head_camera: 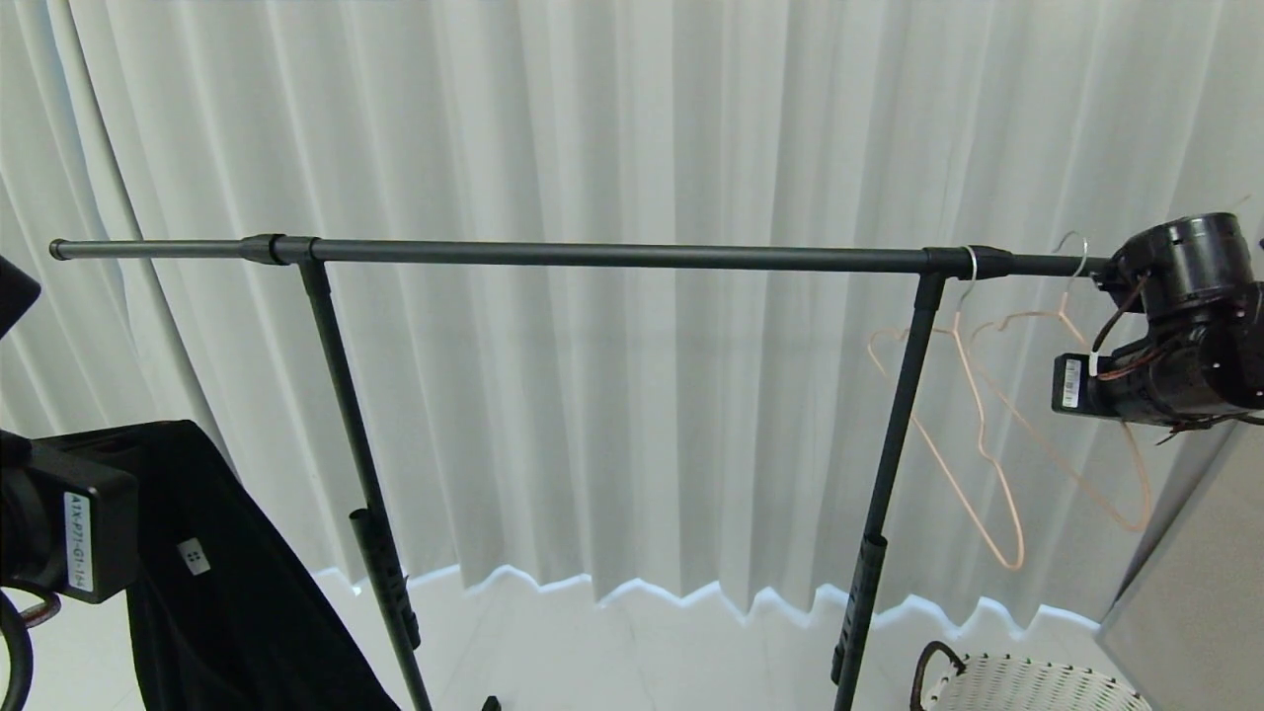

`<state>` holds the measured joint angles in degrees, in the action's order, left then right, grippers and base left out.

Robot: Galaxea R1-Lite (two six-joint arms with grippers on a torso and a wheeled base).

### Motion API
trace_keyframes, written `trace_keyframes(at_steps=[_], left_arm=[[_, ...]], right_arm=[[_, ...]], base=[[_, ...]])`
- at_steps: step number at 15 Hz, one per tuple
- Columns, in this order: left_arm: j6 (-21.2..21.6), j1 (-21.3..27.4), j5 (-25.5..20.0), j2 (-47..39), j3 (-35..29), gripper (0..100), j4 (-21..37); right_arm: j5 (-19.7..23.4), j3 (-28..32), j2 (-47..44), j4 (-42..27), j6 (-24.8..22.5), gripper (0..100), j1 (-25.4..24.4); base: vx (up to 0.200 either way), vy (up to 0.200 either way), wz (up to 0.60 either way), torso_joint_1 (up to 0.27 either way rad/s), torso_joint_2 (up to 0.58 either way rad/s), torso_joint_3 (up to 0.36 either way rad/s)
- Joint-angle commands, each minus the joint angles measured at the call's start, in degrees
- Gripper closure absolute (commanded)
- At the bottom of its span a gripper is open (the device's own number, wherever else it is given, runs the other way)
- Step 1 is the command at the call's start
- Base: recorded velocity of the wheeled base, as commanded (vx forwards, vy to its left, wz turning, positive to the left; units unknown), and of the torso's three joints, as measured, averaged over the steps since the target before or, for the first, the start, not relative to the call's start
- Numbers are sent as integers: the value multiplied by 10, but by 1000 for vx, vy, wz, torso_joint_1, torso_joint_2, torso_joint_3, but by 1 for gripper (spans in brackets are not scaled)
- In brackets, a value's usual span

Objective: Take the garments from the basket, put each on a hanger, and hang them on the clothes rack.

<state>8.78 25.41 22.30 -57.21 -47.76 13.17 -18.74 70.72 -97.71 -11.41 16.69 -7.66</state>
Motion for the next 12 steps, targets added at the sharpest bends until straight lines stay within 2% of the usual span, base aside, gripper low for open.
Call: trace_keyframes(at_steps=[1,3,5,6,7,12], left_arm=[[0,0,0,3,3,100,0],[0,0,0,7,7,100,0],[1,0,0,9,7,100,0],[1,0,0,9,7,100,0],[1,0,0,8,7,100,0],[1,0,0,10,7,100,0]], right_arm=[[2,-8,44,5,-5,100,-1],[8,-37,80,28,-16,100,-2],[17,-91,121,75,-49,100,-2],[17,-91,121,75,-49,100,-2],[19,-146,168,88,-81,100,-2],[22,-231,259,88,-108,100,-7]], base=[[0,0,0,0,0,0],[0,0,0,0,0,0],[0,0,0,0,0,0],[0,0,0,0,0,0],[0,0,0,0,0,0],[-200,0,0,-1,1,3]])
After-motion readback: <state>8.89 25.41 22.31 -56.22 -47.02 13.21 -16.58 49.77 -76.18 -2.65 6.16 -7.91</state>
